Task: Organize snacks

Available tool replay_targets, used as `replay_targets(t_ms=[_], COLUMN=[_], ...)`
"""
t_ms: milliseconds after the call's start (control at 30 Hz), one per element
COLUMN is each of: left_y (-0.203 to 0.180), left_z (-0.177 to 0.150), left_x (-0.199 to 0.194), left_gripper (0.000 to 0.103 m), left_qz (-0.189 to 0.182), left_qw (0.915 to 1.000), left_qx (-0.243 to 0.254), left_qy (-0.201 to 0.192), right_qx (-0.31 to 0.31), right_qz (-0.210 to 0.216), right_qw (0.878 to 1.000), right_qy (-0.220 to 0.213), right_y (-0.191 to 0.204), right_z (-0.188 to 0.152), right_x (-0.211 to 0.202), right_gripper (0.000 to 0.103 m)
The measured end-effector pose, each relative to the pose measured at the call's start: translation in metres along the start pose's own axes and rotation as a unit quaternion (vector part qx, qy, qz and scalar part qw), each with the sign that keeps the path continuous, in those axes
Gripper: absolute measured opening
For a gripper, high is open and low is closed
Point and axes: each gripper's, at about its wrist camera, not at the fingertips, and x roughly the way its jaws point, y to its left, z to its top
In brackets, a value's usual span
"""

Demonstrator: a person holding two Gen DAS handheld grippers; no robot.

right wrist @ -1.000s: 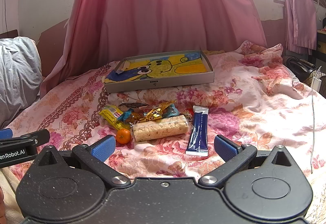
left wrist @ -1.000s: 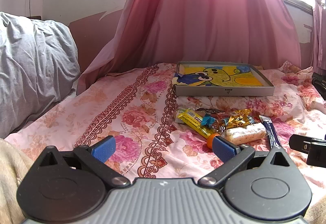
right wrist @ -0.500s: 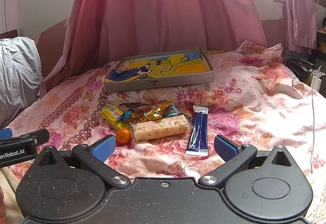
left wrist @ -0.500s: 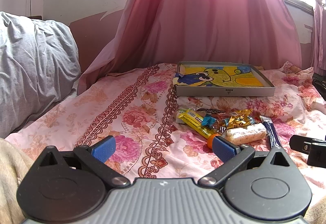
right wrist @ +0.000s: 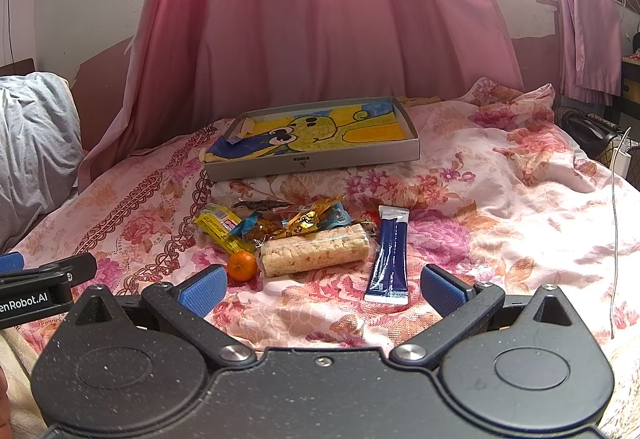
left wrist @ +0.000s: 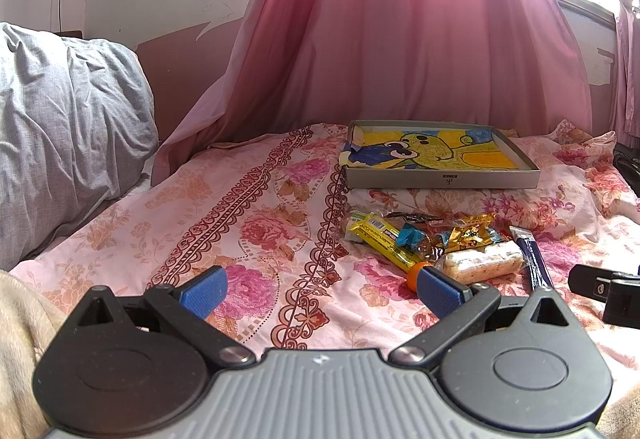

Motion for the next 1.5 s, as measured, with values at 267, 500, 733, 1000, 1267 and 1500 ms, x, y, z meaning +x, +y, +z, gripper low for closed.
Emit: replay_targets(t_ms=[267,500,733,1000,1267,1500], left_y=[0.0,-0.001,-0.008,-0.02,-0.039,-0.053], left_z=[0.0,0.0,0.003,0.023,0.036,0.03], left_x=[0.0,-0.002,0.01,0.045,0.103,0.16], left_gripper=[0.103,0.103,0.103,0.103,0.103,0.103], left_qz=[0.0,0.003,0.001,-0.04,-0.102,-0.12], left_qw=[1.0,1.0,0.9991,0.9945,0.9785,0.9693], left_qx=[0.0,0.002,0.015,0.057,0.129,0.136], left_qy=[0.0,0.005,0.04,0.078,0.124,0.166], right_qx=[0.0,0.001,0.025,0.058,0.064,0.119], right_qz=[0.0,-0.002,-0.005,0.012,0.0,-0.022], right_qw=[1.0,1.0,0.999,0.993,0.986,0.968], right_qy=[0.0,0.004,0.04,0.107,0.154,0.221], right_y=[0.0,-0.002,-0.005,-0.022,-0.05,-0.084], right_z=[0.0,-0.001,0.005,0.014,0.039,0.04], right_x=[0.0,0.001,0.008,0.041,0.097,0.167], right_gripper=[0.102,0.102,0.102,0.102,0.102,0.102])
